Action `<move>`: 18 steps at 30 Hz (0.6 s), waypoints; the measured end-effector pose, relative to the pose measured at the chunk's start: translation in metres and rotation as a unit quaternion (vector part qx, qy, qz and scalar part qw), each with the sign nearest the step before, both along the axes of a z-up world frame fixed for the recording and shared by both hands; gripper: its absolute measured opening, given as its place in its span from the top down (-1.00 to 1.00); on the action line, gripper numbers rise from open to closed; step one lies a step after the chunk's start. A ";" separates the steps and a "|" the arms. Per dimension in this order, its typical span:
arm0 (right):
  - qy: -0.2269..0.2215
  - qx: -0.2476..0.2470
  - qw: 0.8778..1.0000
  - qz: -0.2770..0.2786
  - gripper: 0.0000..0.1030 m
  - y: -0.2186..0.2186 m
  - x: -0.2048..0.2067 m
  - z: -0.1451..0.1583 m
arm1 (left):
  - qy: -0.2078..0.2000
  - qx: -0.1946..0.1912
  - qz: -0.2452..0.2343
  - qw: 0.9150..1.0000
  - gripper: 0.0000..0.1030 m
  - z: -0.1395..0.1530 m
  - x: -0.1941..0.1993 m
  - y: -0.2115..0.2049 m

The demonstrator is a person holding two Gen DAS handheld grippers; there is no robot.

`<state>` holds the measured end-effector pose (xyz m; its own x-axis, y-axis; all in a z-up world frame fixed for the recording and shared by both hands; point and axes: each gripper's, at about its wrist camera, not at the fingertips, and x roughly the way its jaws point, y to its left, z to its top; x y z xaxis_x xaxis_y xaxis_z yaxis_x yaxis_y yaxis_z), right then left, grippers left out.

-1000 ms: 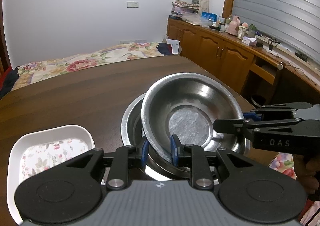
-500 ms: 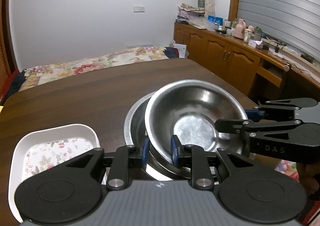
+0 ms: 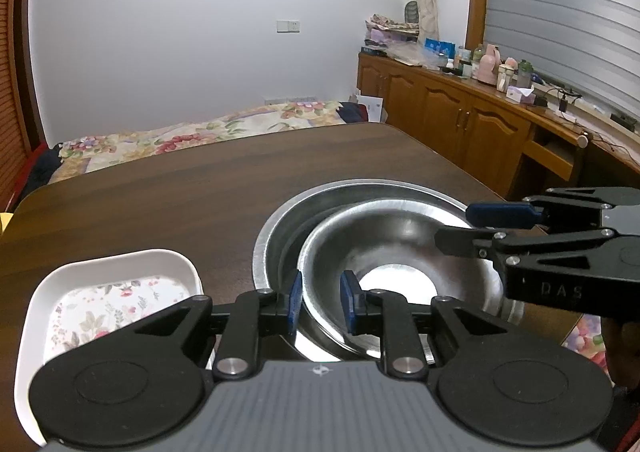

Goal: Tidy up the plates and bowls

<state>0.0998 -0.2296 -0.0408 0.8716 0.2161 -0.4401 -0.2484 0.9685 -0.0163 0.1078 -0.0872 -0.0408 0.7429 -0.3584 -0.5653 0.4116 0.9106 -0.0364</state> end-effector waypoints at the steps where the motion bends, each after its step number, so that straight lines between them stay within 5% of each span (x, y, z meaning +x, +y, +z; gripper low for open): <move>1: -0.004 -0.003 1.000 -0.001 0.22 0.000 0.000 0.001 | 0.000 -0.001 0.000 1.000 0.54 0.000 0.000 0.000; 8: -0.016 0.014 1.000 -0.018 0.19 -0.010 -0.004 0.004 | -0.006 -0.011 0.000 1.000 0.54 0.005 -0.005 0.003; 10: -0.024 0.014 0.999 -0.023 0.05 -0.012 -0.006 0.004 | -0.011 -0.014 0.001 1.000 0.51 0.008 -0.007 0.004; 18: -0.032 0.033 0.998 -0.035 -0.17 -0.018 -0.008 0.000 | -0.044 -0.036 0.016 0.998 -0.40 0.015 -0.016 0.013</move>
